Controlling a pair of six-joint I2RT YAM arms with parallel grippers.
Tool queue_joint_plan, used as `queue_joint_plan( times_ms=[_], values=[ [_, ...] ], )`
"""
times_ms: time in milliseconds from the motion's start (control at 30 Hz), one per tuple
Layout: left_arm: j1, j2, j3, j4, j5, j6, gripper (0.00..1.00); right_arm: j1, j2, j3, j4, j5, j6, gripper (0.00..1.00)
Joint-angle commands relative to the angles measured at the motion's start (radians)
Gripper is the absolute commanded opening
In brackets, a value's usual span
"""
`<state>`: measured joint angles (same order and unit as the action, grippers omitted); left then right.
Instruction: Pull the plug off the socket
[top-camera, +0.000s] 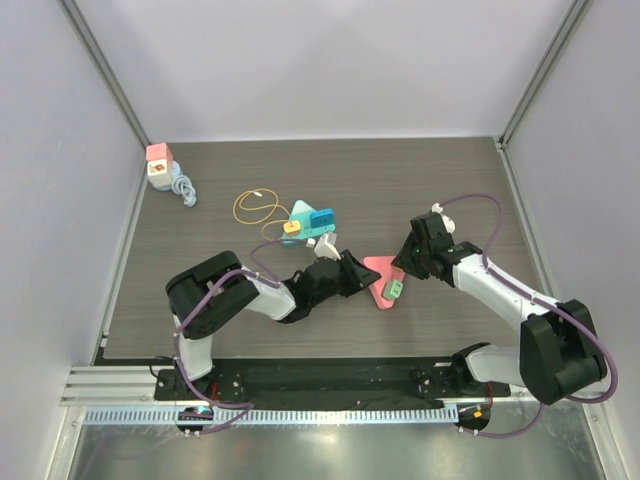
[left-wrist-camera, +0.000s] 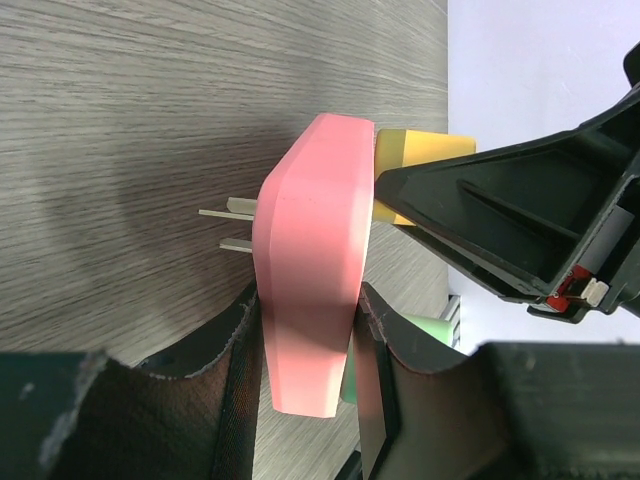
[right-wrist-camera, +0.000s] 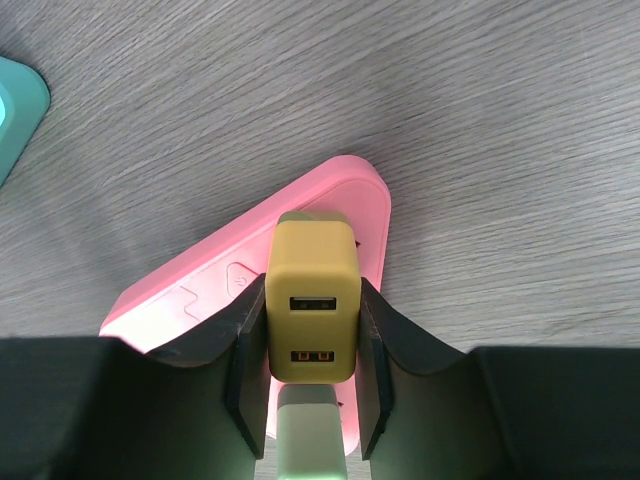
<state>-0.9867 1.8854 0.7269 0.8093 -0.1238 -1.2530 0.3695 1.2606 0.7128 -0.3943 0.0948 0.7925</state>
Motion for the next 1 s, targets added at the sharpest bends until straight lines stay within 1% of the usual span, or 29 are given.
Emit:
queue_joint_plan(
  times_ms=[0,167,333,467,500,567,633,667,700,733,767,800,867,900,933,967],
  values=[
    [0.031,0.006,-0.018,-0.222,-0.18,0.038,0.0,-0.006,-0.064,0.045,-0.031,0.04,-0.022,0.01],
    [0.028,0.001,-0.018,-0.231,-0.188,0.037,0.0,-0.009,-0.102,0.036,-0.026,0.017,-0.004,0.01],
    [0.028,-0.002,-0.032,-0.205,-0.191,0.037,0.0,-0.069,-0.136,0.034,-0.028,-0.056,-0.013,0.01],
    [0.028,0.0,-0.03,-0.202,-0.183,0.043,0.0,-0.092,-0.162,0.04,-0.043,-0.05,-0.032,0.01],
    [0.028,0.001,-0.029,-0.197,-0.177,0.049,0.0,-0.095,-0.156,0.054,-0.057,-0.024,-0.039,0.01],
    [0.028,0.006,-0.037,-0.159,-0.154,0.055,0.0,-0.136,-0.141,0.066,-0.074,-0.006,-0.067,0.01],
    [0.028,0.011,-0.055,-0.107,-0.139,0.063,0.0,-0.194,-0.118,0.071,-0.058,-0.042,-0.088,0.01],
    [0.028,0.012,-0.058,-0.096,-0.129,0.066,0.0,-0.277,-0.109,0.067,0.006,-0.076,-0.096,0.01],
    [0.028,0.014,-0.061,-0.087,-0.116,0.072,0.0,-0.323,-0.08,0.044,0.056,-0.14,-0.101,0.01],
    [0.028,0.017,-0.061,-0.073,-0.108,0.073,0.0,-0.366,-0.063,0.028,0.116,-0.302,-0.081,0.01],
    [0.028,0.017,-0.064,-0.064,-0.103,0.076,0.0,-0.477,-0.04,0.011,0.244,-0.369,-0.059,0.01],
    [0.028,0.018,-0.07,-0.053,-0.093,0.079,0.0,-0.503,-0.006,-0.008,0.303,-0.419,-0.044,0.01],
    [0.028,0.017,-0.08,-0.019,-0.088,0.083,0.0,-0.518,0.026,0.002,0.376,-0.385,-0.047,0.01],
    [0.028,0.015,-0.087,-0.01,-0.082,0.083,0.0,-0.523,0.046,0.029,0.383,-0.371,-0.055,0.01],
    [0.029,0.017,-0.09,0.004,-0.079,0.086,0.0,-0.524,0.095,0.043,0.39,-0.371,-0.058,0.02],
    [0.029,0.018,-0.09,0.01,-0.074,0.087,0.0,-0.526,0.118,0.056,0.44,-0.371,-0.047,0.01]
  ],
)
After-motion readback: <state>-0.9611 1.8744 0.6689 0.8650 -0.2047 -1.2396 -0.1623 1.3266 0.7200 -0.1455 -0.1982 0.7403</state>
